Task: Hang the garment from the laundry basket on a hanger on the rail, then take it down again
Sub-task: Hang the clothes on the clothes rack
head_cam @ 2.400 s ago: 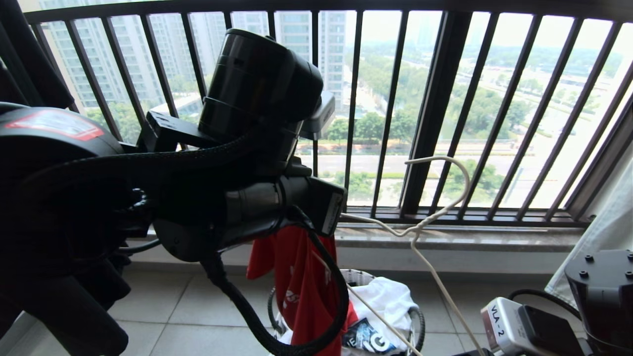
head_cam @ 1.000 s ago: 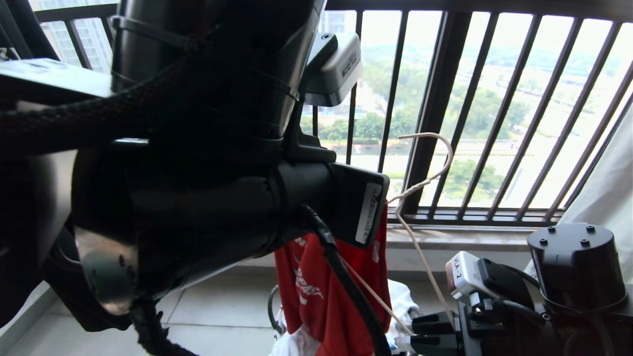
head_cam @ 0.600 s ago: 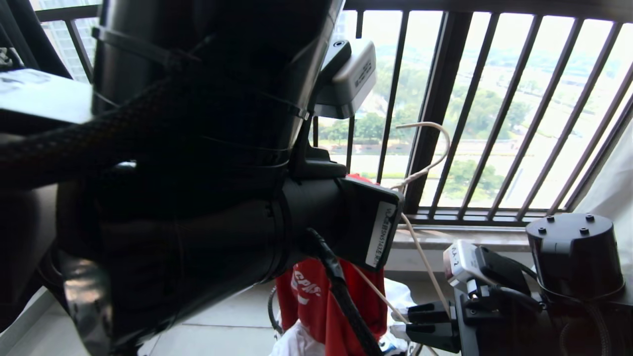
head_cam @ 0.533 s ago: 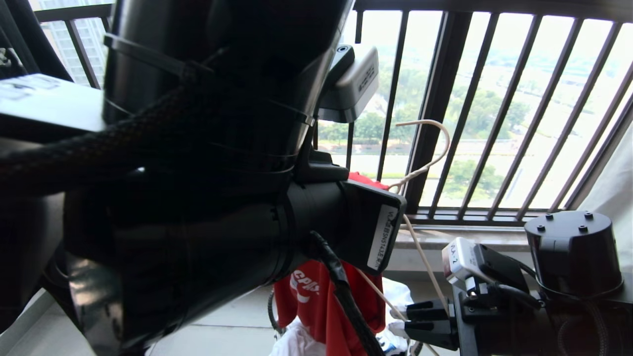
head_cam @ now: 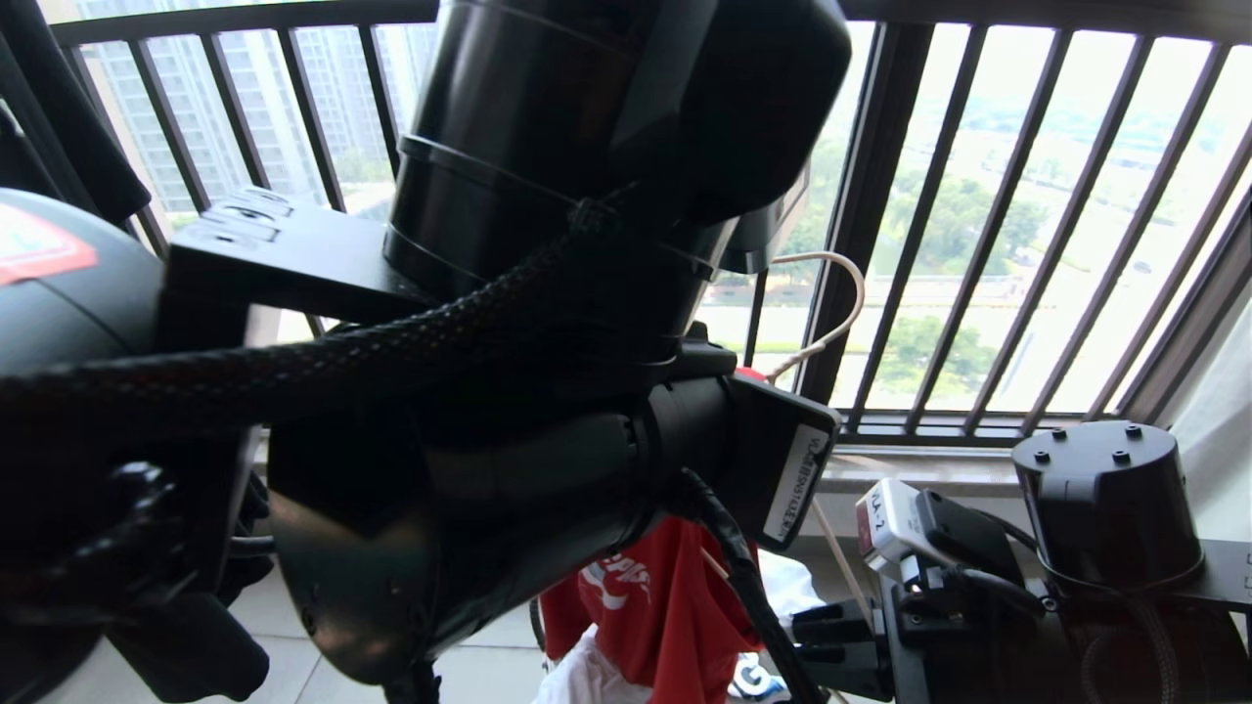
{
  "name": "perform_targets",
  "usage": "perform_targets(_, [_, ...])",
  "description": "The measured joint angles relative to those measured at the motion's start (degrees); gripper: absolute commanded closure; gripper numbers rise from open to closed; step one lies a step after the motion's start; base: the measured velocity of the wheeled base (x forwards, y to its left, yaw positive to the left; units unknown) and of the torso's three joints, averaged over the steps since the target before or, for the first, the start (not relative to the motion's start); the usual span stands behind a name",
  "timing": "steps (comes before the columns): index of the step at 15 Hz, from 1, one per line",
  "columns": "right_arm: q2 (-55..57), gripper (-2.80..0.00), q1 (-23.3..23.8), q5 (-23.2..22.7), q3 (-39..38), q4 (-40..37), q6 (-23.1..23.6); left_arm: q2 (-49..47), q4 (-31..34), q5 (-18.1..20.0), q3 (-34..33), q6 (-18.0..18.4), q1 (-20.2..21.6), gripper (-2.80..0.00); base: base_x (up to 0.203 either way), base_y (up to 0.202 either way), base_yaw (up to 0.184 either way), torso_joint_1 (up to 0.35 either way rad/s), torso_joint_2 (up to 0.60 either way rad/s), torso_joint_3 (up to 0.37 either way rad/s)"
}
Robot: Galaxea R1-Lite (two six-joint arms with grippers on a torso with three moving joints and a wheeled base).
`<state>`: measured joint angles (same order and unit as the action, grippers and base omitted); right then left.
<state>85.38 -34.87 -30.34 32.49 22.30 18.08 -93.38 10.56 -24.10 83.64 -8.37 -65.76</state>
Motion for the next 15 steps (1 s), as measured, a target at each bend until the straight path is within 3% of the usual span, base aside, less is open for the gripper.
perform_targets(4, [-1.39,0.0,-0.07,-0.24,-0.22,0.02,-0.11,0.13,0.4,5.0,-0.59,-0.38,0.0,0.0,0.0,0.0,0.0,0.0,0.0,0.0])
perform_targets(15, [-4.57,0.0,-0.05,-3.15,-0.71,0.02,-2.09,0.06,0.02,6.22,1.59,-0.06,-0.23,0.0,0.0,0.0,0.0,0.0,0.0,0.0])
